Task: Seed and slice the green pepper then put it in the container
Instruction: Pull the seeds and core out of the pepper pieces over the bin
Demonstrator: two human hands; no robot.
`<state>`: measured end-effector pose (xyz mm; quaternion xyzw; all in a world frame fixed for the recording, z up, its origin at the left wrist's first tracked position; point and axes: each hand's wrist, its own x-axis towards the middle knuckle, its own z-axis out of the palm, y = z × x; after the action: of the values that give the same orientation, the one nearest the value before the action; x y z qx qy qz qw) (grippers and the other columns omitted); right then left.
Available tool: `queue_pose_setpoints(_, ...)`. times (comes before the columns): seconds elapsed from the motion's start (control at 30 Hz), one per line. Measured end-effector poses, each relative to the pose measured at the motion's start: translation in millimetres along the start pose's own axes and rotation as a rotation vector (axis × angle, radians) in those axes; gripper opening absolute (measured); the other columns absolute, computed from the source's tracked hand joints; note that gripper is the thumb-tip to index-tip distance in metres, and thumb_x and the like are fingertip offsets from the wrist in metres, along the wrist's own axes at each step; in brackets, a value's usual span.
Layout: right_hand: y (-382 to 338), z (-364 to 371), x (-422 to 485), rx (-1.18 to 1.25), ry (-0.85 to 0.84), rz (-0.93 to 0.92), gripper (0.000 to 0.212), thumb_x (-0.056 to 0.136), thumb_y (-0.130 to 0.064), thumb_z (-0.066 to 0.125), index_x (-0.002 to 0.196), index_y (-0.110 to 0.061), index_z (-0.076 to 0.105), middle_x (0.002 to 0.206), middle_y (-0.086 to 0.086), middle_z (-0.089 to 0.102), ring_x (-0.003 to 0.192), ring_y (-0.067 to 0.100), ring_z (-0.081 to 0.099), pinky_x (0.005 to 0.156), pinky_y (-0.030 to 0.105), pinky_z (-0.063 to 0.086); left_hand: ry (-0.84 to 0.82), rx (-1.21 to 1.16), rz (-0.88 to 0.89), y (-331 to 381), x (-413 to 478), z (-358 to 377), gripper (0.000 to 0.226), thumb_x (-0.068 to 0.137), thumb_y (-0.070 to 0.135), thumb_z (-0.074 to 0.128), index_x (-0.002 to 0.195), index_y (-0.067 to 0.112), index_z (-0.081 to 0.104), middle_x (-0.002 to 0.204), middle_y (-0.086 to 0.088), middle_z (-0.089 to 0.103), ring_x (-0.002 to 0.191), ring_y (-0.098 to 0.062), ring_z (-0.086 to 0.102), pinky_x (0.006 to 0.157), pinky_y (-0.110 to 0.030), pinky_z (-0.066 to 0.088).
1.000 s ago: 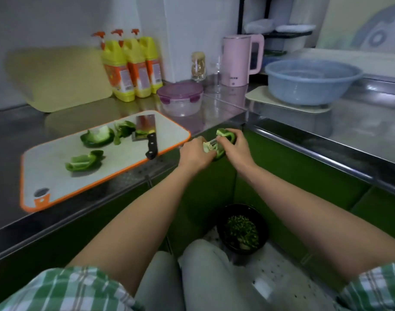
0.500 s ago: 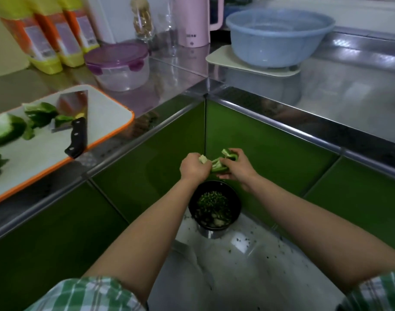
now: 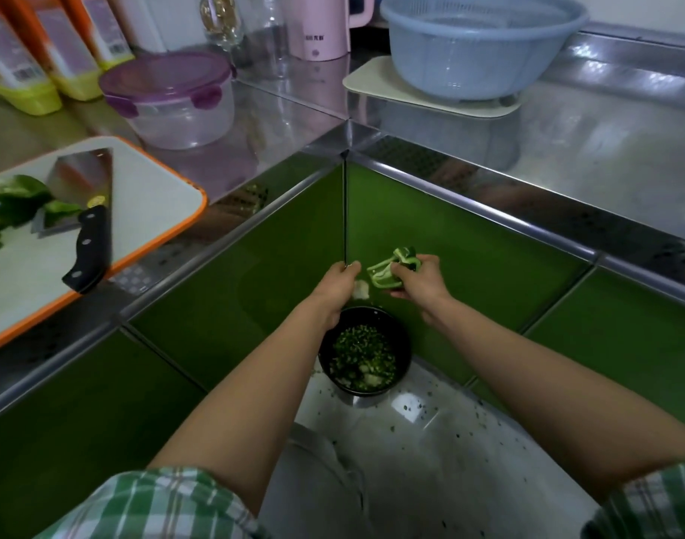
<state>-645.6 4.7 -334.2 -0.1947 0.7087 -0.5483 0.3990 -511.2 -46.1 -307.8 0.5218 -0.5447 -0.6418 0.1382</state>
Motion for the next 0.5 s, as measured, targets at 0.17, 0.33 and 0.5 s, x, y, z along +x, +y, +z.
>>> queue_pose_setpoints(0.17, -6, -7, -3, -0.042, -0.063, -0.027, 0.035, 0.096, -0.009, 0.053, 0.129, -0.015, 0.044, 0.119, 0.009, 0.058, 0.091, 0.020, 0.064, 0.065, 0.026, 0.057, 0.050, 0.157, 0.069, -4, 0, -4, 0.040, 0.104, 0.026, 0.041, 0.141, 0.011, 0.046, 0.143, -0.010, 0.048, 0.127, -0.026, 0.047, 0.108, -0.038, 0.038)
queue_pose_setpoints(0.33, -10, -8, -12, -0.162, -0.227, -0.076, 0.038, 0.093, 0.003, 0.048, 0.121, -0.022, 0.047, 0.111, 0.008, 0.059, 0.082, 0.014, 0.062, 0.063, 0.025, 0.054, 0.004, 0.060, 0.190, -4, -5, -6, 0.044, 0.097, 0.012, 0.052, 0.140, 0.019, 0.047, 0.128, -0.009, 0.056, 0.100, -0.019, 0.063, 0.083, -0.031, 0.056)
queue_pose_setpoints(0.5, -17, -7, -15, -0.475, -0.281, -0.227, 0.034, 0.088, -0.001, 0.061, 0.113, -0.019, 0.046, 0.108, 0.004, 0.057, 0.094, 0.018, 0.060, 0.072, 0.024, 0.050, -0.065, 0.272, 0.380, 2, -5, -7, 0.059, 0.088, 0.005, 0.064, 0.139, 0.029, 0.049, 0.136, -0.005, 0.053, 0.119, -0.023, 0.056, 0.099, -0.043, 0.050)
